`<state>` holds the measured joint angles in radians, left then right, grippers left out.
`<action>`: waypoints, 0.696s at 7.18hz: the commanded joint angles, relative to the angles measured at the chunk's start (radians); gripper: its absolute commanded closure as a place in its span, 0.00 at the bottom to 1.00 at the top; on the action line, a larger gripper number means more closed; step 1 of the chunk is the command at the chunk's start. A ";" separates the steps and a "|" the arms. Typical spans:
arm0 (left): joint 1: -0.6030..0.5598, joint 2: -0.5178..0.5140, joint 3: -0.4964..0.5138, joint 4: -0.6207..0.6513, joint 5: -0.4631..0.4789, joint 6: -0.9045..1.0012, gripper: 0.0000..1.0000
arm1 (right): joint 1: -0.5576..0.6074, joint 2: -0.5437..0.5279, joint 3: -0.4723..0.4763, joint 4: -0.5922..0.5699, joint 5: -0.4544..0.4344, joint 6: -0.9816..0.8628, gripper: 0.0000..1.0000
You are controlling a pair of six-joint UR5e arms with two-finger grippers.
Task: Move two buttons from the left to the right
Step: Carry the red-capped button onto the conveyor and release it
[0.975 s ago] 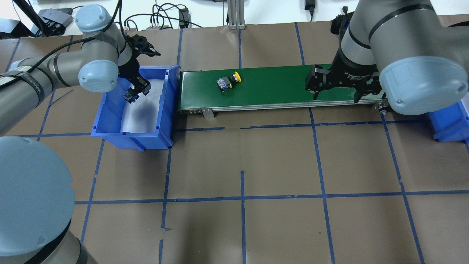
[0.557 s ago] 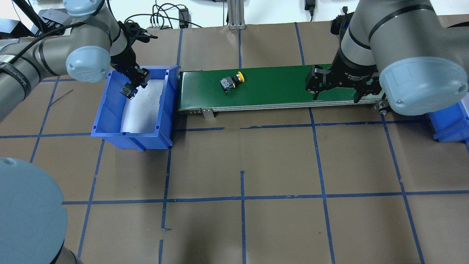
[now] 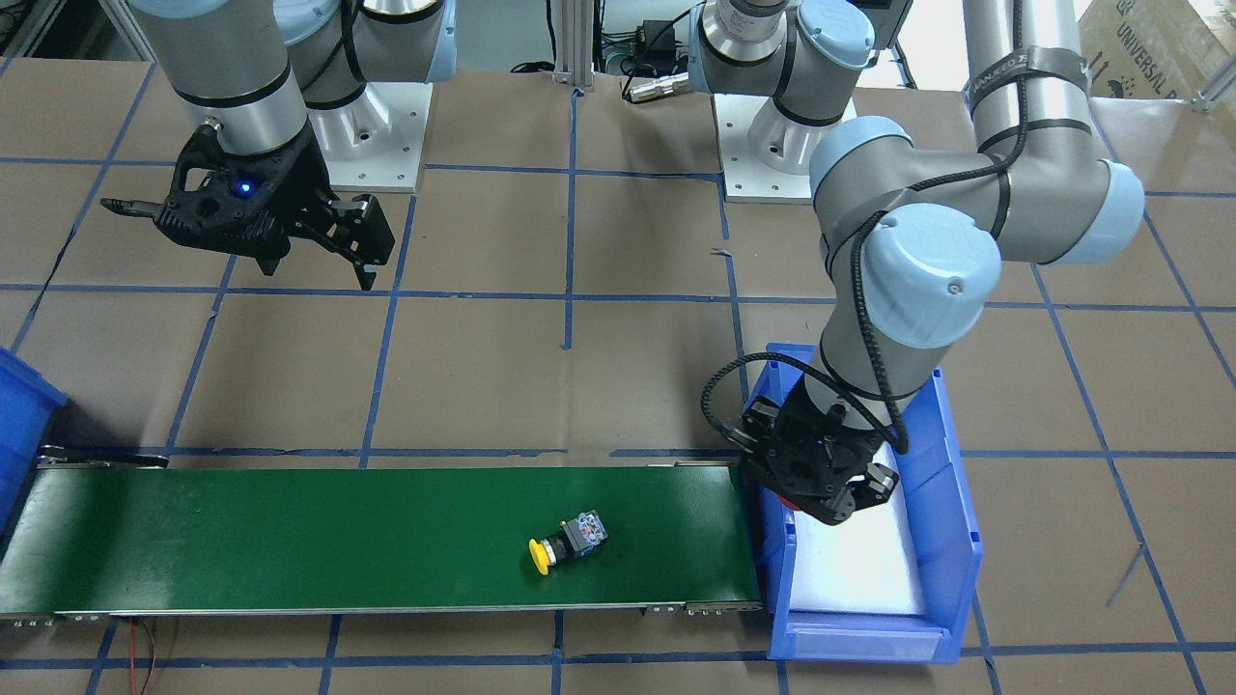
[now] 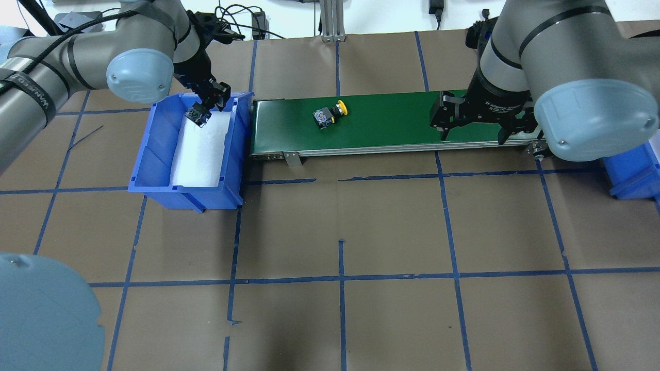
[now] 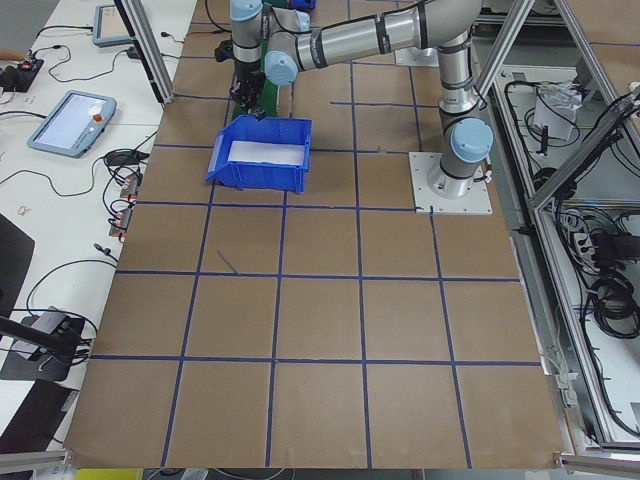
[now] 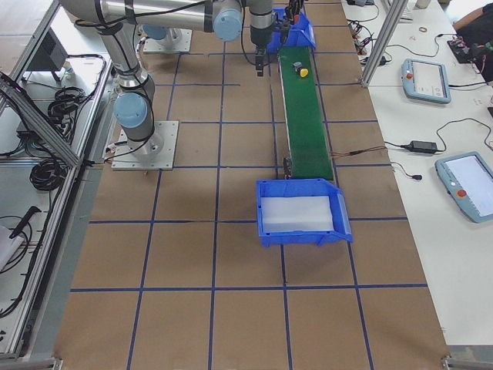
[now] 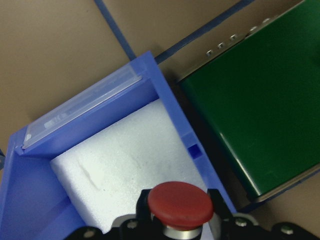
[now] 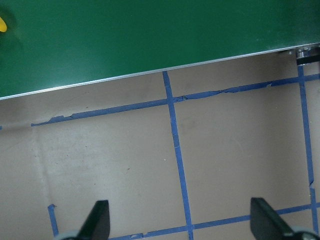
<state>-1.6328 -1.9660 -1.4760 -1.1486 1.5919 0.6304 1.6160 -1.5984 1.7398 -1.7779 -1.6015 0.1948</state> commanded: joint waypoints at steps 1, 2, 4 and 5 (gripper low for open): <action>-0.082 -0.014 -0.004 0.012 -0.003 0.134 0.69 | 0.001 0.000 0.000 0.000 0.000 0.000 0.00; -0.102 -0.040 -0.003 0.023 0.000 0.246 0.69 | 0.001 0.000 0.000 0.000 0.000 0.000 0.00; -0.146 -0.085 -0.001 0.110 -0.006 0.445 0.69 | 0.001 0.000 0.000 -0.002 0.002 0.000 0.00; -0.151 -0.102 -0.001 0.118 -0.013 0.503 0.69 | 0.001 0.000 0.000 -0.002 0.002 0.000 0.00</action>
<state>-1.7671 -2.0447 -1.4774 -1.0508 1.5848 1.0285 1.6168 -1.5984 1.7395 -1.7792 -1.6001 0.1948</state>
